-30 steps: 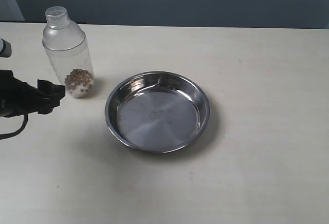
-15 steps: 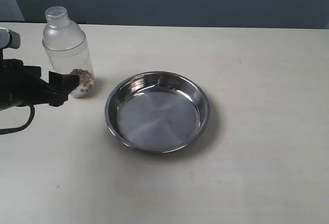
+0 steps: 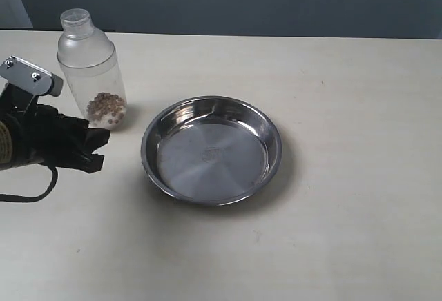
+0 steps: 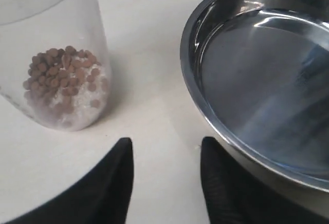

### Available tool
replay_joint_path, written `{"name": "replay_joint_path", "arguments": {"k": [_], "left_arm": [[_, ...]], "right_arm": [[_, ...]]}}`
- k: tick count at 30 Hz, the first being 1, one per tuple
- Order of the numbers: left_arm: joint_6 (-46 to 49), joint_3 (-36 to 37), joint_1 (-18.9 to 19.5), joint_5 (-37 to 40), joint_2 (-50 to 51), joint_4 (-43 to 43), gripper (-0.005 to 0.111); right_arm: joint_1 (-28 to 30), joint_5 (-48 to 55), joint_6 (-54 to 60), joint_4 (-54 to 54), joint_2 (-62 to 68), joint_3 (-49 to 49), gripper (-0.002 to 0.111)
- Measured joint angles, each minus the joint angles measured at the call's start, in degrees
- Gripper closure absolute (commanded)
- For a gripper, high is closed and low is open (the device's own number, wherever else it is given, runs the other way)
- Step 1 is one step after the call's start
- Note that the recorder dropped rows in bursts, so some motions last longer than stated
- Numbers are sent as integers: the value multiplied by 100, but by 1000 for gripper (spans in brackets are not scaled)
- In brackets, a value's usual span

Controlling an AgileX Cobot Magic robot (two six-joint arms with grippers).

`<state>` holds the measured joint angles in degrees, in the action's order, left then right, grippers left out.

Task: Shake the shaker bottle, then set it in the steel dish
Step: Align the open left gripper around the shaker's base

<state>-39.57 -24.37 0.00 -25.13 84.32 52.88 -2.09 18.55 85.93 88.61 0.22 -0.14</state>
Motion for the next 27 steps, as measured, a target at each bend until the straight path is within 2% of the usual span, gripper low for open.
{"name": "replay_joint_path", "arguments": {"k": [3,5,6,11,15,18,22,27], "left_arm": [[-775,0,0,-31,0,110,67],[-944,0,0,-22,0,162,55],[-973,0,0,-22,0,182,45],[-1034,0,0,-33,0,191,20],[-1015,0,-6,-33,0,-309,20],[-443,11,-6,-93,67,-1055,24],[793,256,0,-630,264,-2429,28],[1513,525,0,-1450,351,-3220,29]], "right_arm": [[0,0,0,0,0,0,109],[0,0,0,0,0,0,109],[0,0,0,0,0,0,109],[0,0,0,0,0,0,109],[0,0,0,0,0,0,109],[0,0,0,0,0,0,109],[0,0,0,0,0,0,109],[0,0,0,0,0,0,109]]}}
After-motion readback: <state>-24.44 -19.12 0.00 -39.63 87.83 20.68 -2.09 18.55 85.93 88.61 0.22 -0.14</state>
